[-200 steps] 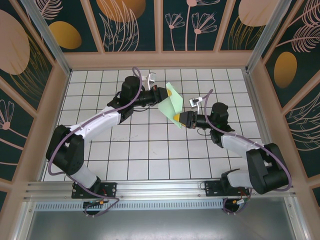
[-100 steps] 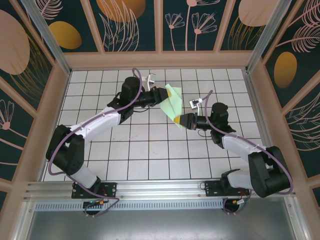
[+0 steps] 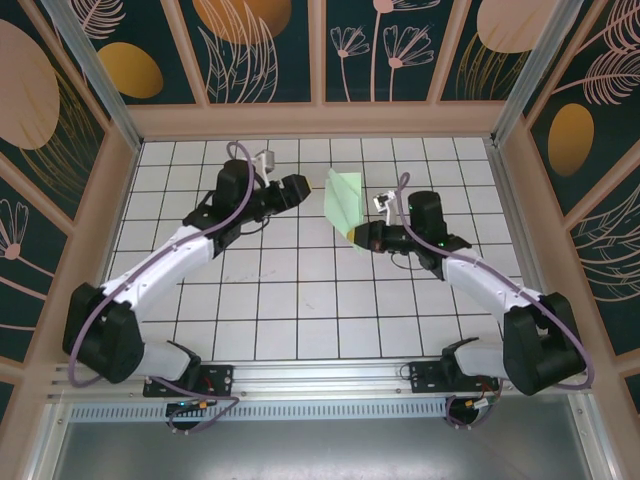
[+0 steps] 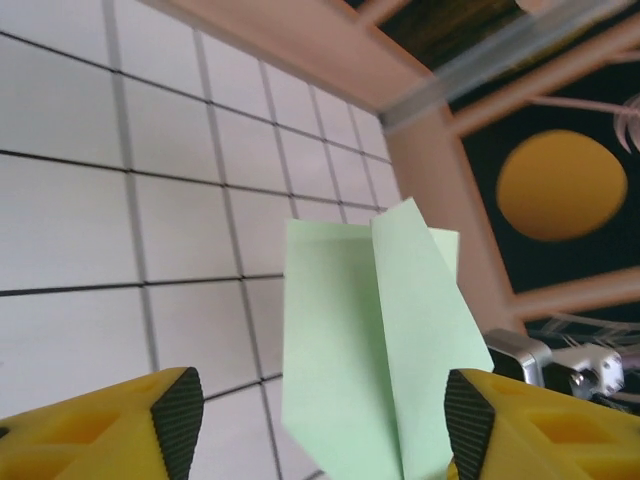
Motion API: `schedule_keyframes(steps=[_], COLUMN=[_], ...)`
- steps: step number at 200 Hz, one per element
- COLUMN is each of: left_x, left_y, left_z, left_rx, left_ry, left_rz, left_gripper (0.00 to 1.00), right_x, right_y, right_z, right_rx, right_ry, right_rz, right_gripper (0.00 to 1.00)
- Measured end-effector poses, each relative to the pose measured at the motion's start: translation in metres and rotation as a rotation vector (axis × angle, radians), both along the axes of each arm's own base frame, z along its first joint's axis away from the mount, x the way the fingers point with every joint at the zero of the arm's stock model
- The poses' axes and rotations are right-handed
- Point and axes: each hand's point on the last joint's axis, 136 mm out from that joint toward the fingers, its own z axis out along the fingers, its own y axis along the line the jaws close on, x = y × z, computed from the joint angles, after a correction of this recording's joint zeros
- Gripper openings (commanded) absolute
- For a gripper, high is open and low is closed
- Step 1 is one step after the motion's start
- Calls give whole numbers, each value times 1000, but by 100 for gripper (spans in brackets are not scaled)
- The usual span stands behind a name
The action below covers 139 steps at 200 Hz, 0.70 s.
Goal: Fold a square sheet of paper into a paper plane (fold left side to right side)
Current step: Turn over the paper at the center of the table.
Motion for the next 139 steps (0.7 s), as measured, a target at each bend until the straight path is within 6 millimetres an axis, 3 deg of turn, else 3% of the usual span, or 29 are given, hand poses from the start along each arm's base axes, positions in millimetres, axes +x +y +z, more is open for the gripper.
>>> schedule_keyframes(steps=[23,40,67,85,110,139], left_x=[-9,-18,-33,-41,-48,-50], left_y=[37,62,99,117,133,141], left_z=[3,-3,-22,-26,-24,-26], left_rx=[82,123,195,216,222,234], left_ry=[-39,-52,-43,-49,-64,-66], left_rz=[140,234,365,431,496,532], left_gripper=[73,74,75,76,76,76], right_x=[11,15,15,11,9,11], right_y=[11,14,-3,-20,-33,-37], right_z=[-20,-46,-95,-116,-122,-117], right_rx=[-256,-497,-933,-1190,-1436,-1593], right_ry=[-46,-73,-109,-156,-243,-342], right_rz=[-61,-109,-180,-199,-222,-250], right_gripper=[10,10,10,10,10,12])
